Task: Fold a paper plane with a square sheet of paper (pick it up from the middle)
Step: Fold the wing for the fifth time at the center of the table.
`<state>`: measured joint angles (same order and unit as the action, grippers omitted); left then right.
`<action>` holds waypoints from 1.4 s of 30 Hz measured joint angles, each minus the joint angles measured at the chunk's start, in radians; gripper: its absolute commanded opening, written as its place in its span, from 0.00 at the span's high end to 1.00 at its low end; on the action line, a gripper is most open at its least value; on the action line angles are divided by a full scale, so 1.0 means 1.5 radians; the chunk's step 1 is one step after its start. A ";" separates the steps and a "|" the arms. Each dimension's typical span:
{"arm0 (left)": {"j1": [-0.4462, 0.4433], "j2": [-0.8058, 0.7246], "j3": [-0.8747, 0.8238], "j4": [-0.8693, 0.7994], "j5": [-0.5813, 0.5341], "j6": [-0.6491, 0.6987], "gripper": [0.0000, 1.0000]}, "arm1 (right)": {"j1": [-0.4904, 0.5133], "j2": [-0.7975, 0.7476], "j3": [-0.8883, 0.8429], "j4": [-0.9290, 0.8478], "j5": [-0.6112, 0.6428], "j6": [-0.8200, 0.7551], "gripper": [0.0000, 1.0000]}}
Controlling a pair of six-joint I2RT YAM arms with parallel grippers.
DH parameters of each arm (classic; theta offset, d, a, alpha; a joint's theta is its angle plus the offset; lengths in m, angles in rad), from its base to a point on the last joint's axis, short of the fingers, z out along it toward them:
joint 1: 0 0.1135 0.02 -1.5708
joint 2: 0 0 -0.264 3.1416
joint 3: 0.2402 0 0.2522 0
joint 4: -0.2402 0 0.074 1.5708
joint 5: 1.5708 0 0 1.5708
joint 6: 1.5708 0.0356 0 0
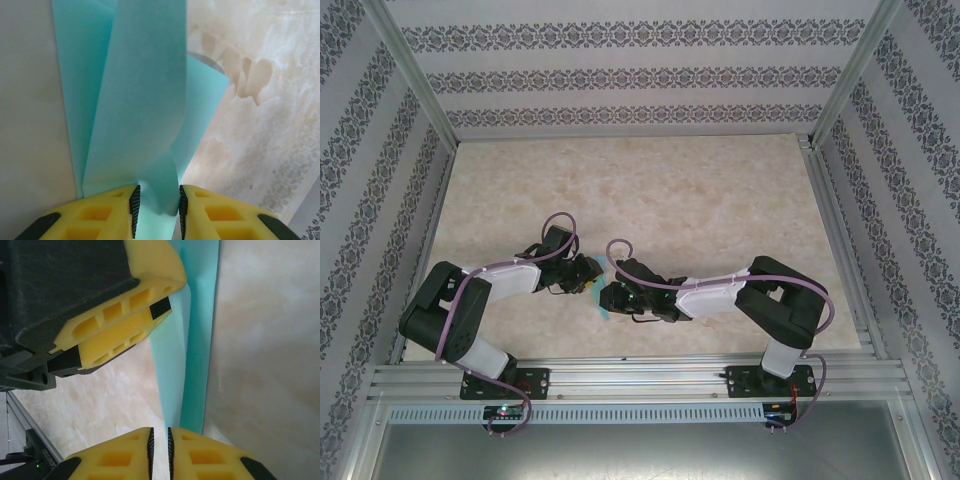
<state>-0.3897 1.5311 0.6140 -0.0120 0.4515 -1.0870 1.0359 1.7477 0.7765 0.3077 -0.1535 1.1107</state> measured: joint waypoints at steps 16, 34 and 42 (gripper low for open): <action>0.000 0.000 0.000 -0.001 0.000 0.000 0.68 | 0.001 0.040 -0.014 0.033 -0.019 0.041 0.92; 0.000 0.000 0.000 -0.003 0.000 0.000 0.69 | -0.009 0.003 -0.057 0.137 -0.043 0.054 0.95; 0.000 0.000 0.000 -0.003 0.000 0.000 0.69 | -0.013 0.102 -0.057 0.269 -0.072 0.114 0.94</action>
<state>-0.3893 1.5311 0.6140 -0.0170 0.4515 -1.0866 1.0168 1.9011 0.6914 0.7113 -0.2623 1.2812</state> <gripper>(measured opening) 0.310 0.063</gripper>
